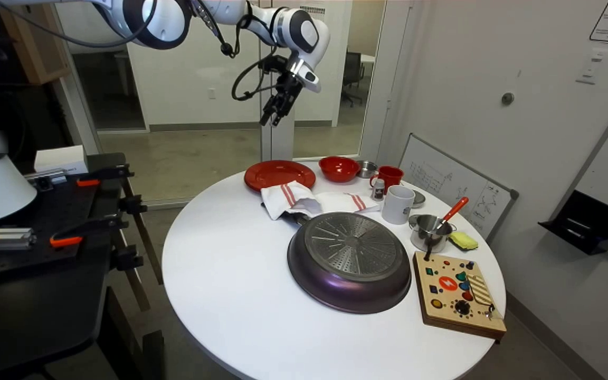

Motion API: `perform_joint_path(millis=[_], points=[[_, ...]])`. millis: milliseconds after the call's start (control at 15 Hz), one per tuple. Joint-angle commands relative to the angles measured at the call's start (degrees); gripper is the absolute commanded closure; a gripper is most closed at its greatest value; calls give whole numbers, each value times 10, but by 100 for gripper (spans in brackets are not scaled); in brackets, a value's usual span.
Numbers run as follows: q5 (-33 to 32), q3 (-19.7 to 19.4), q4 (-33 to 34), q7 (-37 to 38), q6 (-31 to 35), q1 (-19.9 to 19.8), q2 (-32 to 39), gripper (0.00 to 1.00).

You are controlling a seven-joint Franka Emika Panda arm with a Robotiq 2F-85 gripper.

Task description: Fold the towel on the table

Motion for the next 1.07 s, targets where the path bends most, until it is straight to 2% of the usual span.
perform_joint_path(millis=[0, 200, 267, 467, 533, 733, 1000], points=[[39, 7, 34, 113, -51, -5, 37, 0], [70, 13, 33, 205, -43, -16, 63, 0], [79, 14, -28, 234, -13, -21, 35, 0], [100, 17, -54, 308, 37, -37, 43, 0], [111, 25, -65, 304, 71, -46, 44, 0], [118, 39, -95, 227, 160, -68, 44, 0], [115, 46, -132, 107, 202, -96, 45, 0]])
